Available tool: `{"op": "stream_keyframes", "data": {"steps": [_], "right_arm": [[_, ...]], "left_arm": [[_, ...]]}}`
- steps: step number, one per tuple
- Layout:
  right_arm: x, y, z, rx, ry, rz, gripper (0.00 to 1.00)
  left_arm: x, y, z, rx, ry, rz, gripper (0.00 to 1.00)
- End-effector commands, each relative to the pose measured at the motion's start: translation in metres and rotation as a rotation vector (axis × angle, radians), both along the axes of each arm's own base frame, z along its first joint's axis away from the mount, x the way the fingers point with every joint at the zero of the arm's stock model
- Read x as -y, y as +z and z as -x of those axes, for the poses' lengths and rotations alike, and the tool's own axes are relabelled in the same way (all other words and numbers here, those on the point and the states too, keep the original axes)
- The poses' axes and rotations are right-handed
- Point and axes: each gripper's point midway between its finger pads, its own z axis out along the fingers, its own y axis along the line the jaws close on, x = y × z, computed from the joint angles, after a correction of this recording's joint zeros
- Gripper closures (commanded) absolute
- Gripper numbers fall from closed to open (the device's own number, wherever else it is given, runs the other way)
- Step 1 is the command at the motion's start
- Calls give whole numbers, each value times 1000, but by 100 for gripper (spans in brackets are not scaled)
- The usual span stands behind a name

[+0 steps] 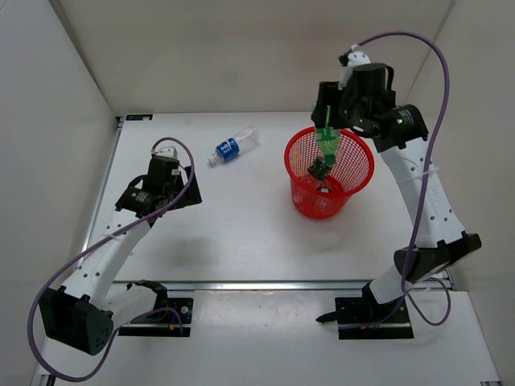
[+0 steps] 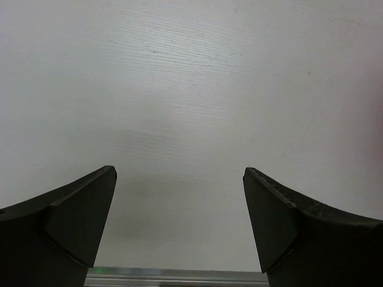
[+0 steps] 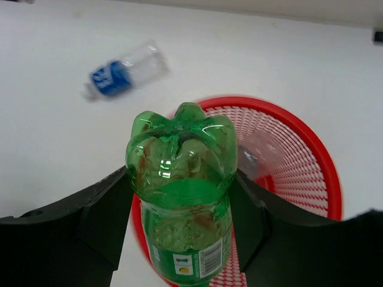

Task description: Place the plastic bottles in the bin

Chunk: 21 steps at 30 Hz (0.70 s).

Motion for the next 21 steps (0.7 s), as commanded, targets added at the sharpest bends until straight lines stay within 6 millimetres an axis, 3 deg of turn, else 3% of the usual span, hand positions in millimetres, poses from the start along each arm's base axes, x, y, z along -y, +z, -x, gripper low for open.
{"op": "stream_keyframes", "data": {"steps": [1,2,3,4,6,8,9,12,15,16,17,18,21], "right_arm": [[38,-56,-4,-117,-85,18,78],[43,-55,-5,-102,-95,14,71],[52,-62,-1,-112,-117,13,58],[47,-66,3,-122,-74,-5,51],[52,-68,0,-122,-83,-11,23],[57,-62,2,-103,-111,15,1],[57,-66,4,-116,-107,28,1],[67,-49,4,-76,-136,4,0],[105,-41,11,-69,-261,-24,1],[128,-41,18,-78,-338,-42,1],[150,-47,23,-100,-405,-61,0],[161,-55,30,-124,-432,-63,1],[215,-103,58,-223,-577,-70,0]], "left_arm": [[10,17,-7,60,-22,46,2],[10,20,-7,61,-24,47,2],[11,24,-7,72,-30,53,1],[12,22,-7,62,-36,52,1],[13,22,-7,54,-38,39,1],[15,23,-9,43,-38,21,1],[15,23,-11,42,-44,13,1],[19,28,-14,38,-55,10,2],[22,35,-21,49,-84,-11,1],[22,40,-25,62,-92,-15,1],[23,44,-31,72,-97,-7,1],[25,42,-35,63,-114,-6,2],[36,53,-60,86,-173,-14,1]]}}
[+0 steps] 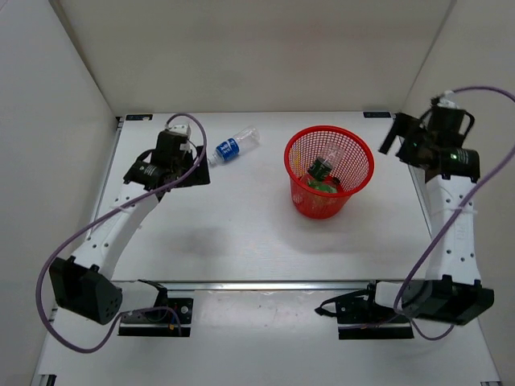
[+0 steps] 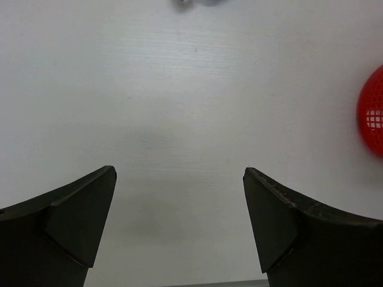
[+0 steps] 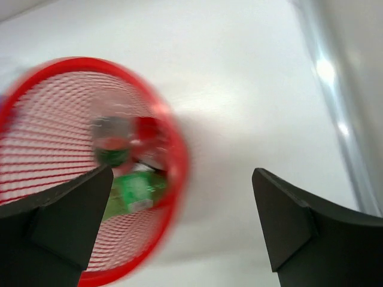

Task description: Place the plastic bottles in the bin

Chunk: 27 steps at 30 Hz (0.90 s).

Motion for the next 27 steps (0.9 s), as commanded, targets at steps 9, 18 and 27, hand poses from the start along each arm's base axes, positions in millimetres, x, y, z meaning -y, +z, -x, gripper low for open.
{"op": "stream_keyframes", "data": {"steps": [9,18,27], "right_arm": [[68,-78,80,-138,-206,-41,1],[43,-91,70,-180,-126,-91,1],[48,-102,74,-221,-168,-81,1]], "left_arm": [[79,17,-144,62,-494,128,1],[112,-31,-242,84,-712,137,1],[115,-92,-275,45,-666,65,1]]}}
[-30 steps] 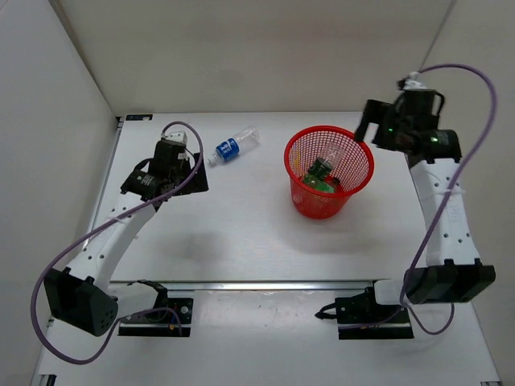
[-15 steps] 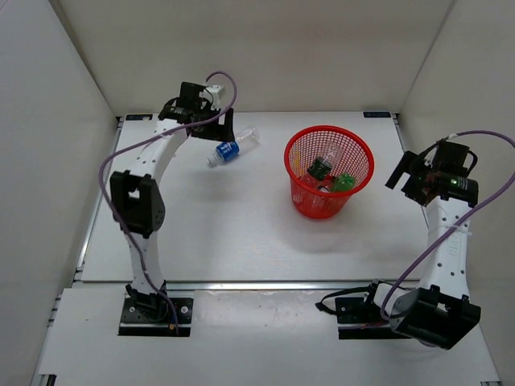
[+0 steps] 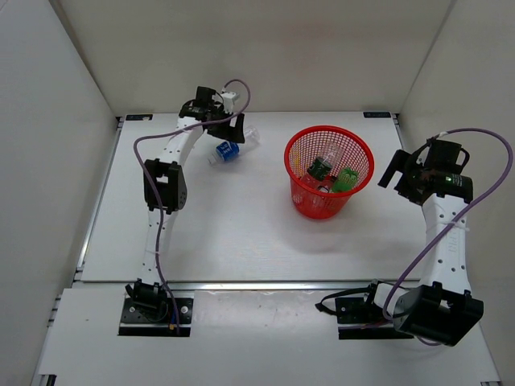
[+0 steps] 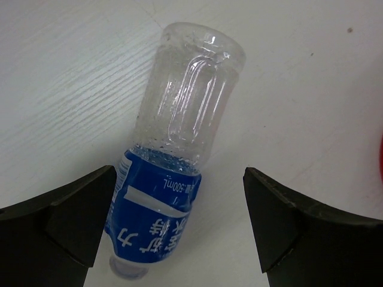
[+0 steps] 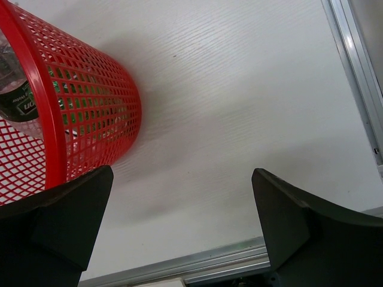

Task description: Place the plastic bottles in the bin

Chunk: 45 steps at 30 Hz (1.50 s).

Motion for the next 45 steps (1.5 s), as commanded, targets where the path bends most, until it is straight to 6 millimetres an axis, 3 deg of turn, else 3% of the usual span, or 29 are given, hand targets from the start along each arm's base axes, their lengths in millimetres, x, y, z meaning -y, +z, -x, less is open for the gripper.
{"op": "stream_keyframes", "data": {"steps": [1,6,9,11,12,14,15,16,17,19,20,22,23,25,26,28,29,31,32,35,38,39,42,43,45], "right_arm": [[5,4,-3,16,-27,16,0],[4,7,-4,30,-28,-3,1],[1,8,-7,44,-17,-7,1],[-2,11,-7,53,-6,-7,1],[-3,13,-8,65,-4,-2,0],[-4,13,-6,70,0,3,1],[-6,18,-4,81,2,0,0],[-5,21,-3,98,3,3,1],[-7,23,-2,107,13,2,1],[-8,27,0,127,19,4,1],[-11,30,1,138,29,4,1],[-14,34,3,156,44,10,1],[-19,33,3,155,61,2,0],[-24,35,7,165,79,4,1],[-28,34,7,165,90,0,1],[-32,32,10,168,101,-2,1],[-34,34,13,178,108,-4,1],[-35,36,17,189,110,-2,1],[-34,36,19,187,110,2,1],[-32,41,23,204,105,19,1],[-31,41,27,203,100,24,1],[-30,42,28,202,99,36,0],[-36,40,31,199,111,26,1],[-37,40,32,198,119,26,1],[-38,37,35,190,119,31,1]], "left_arm": [[9,13,-1,50,-28,-35,1],[11,-20,10,16,-6,-188,2],[16,-18,12,39,19,-259,25],[11,2,8,58,71,-249,52],[13,9,7,73,82,-244,56],[4,42,4,128,137,-238,67],[5,69,5,170,142,-209,65],[6,73,8,168,144,-189,64],[3,92,13,201,156,-173,64],[-1,144,31,286,185,-117,62],[-2,138,34,286,202,-102,60],[-5,198,56,392,240,-27,58],[-3,202,60,415,245,-19,57],[3,261,86,486,332,111,59],[9,269,89,504,366,155,61],[42,317,129,589,302,312,59],[52,326,135,618,308,397,59],[95,352,174,667,219,549,54],[109,360,187,654,204,607,57],[145,346,196,588,155,693,57],[169,326,191,532,161,772,58],[173,330,190,542,159,809,58],[209,306,186,494,129,813,54],[216,312,189,501,115,833,54],[236,301,196,486,81,816,51]]}}
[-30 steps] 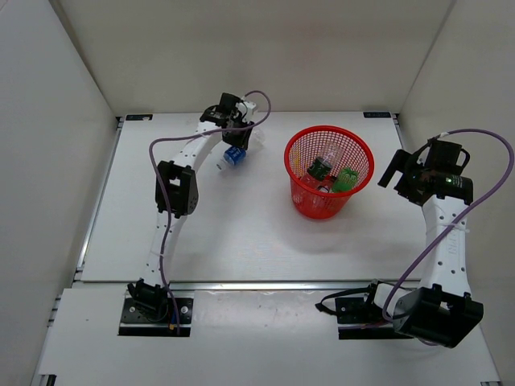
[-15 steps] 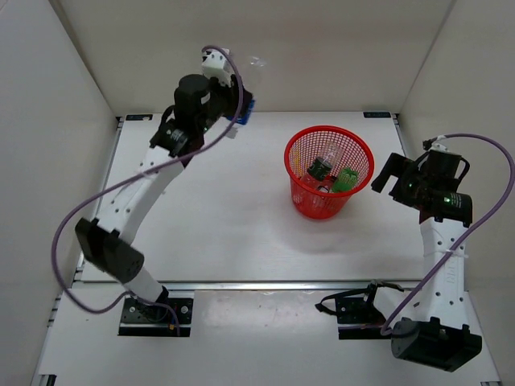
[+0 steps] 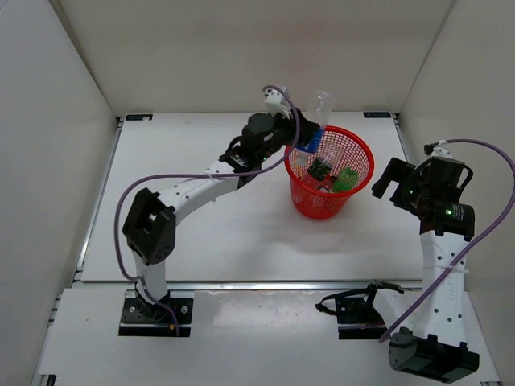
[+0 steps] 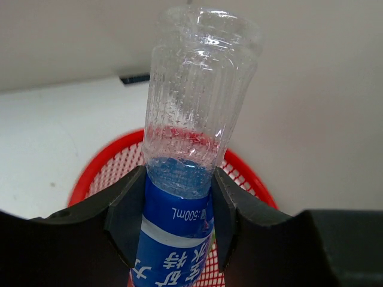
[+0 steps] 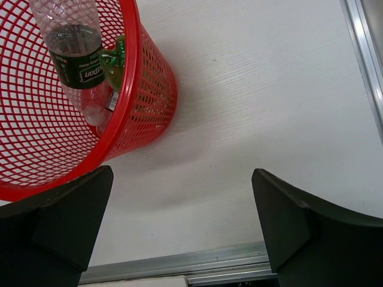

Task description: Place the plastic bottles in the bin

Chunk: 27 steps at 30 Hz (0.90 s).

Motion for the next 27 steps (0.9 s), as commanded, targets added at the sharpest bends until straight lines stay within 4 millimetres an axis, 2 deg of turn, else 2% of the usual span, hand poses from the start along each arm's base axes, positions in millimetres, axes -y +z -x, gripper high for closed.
{"op": "stream_keyframes", "data": {"steps": [1,3,4,5,6,7,8,9,10,11,13,14,15,16,17,18,19,20,21,22,23,25,27], "right_arm": [[-1,1,3,16,8,18,1],[0,-2,6,12,0,23,1],[-1,-4,6,7,3,18,1],[0,-1,7,22,-5,17,1],[-1,-4,7,22,-1,19,1],[1,-6,8,13,-11,16,1],[1,-5,8,13,-12,21,1],[3,-5,9,6,-18,29,0],[6,-3,10,5,-26,51,1],[10,-5,11,-7,-43,59,0],[21,-5,15,-22,-89,94,1],[24,-8,17,-36,-98,102,0],[28,-9,19,-43,-104,116,1],[32,-12,21,-56,-120,122,1],[39,-18,24,-79,-138,151,0],[41,-19,27,-89,-148,163,1],[45,-19,28,-94,-169,170,1],[47,-22,30,-101,-184,163,1],[48,-20,30,-98,-197,155,1],[50,-23,32,-106,-214,148,1],[49,-22,30,-96,-225,126,0],[46,-28,27,-97,-217,97,1],[37,-24,19,-61,-173,78,1]], "left_arm": [[29,40,27,60,-68,101,51],[38,27,33,44,-79,58,50],[38,30,37,45,-80,55,48],[35,18,38,26,-68,35,35],[26,11,39,10,-58,26,9],[18,27,48,21,-65,55,2],[12,11,51,-9,-65,31,1],[0,11,56,-22,-60,13,1],[-13,27,63,-2,-65,4,1],[-22,17,67,-37,-59,-80,1],[-64,12,84,-105,5,-219,1],[-87,30,95,-85,41,-219,1],[-115,7,97,-160,125,-282,1],[-158,0,104,-210,213,-302,1],[-203,0,106,-265,314,-246,1],[-230,-16,115,-350,370,-253,1],[-284,-28,127,-403,486,-251,1],[-325,-25,137,-407,599,-220,1],[-352,-50,154,-481,667,-287,1],[-390,-62,175,-535,797,-330,1],[-417,-64,188,-542,902,-362,1],[-436,-80,215,-631,963,-459,2],[-428,-84,225,-644,930,-464,2]]}}
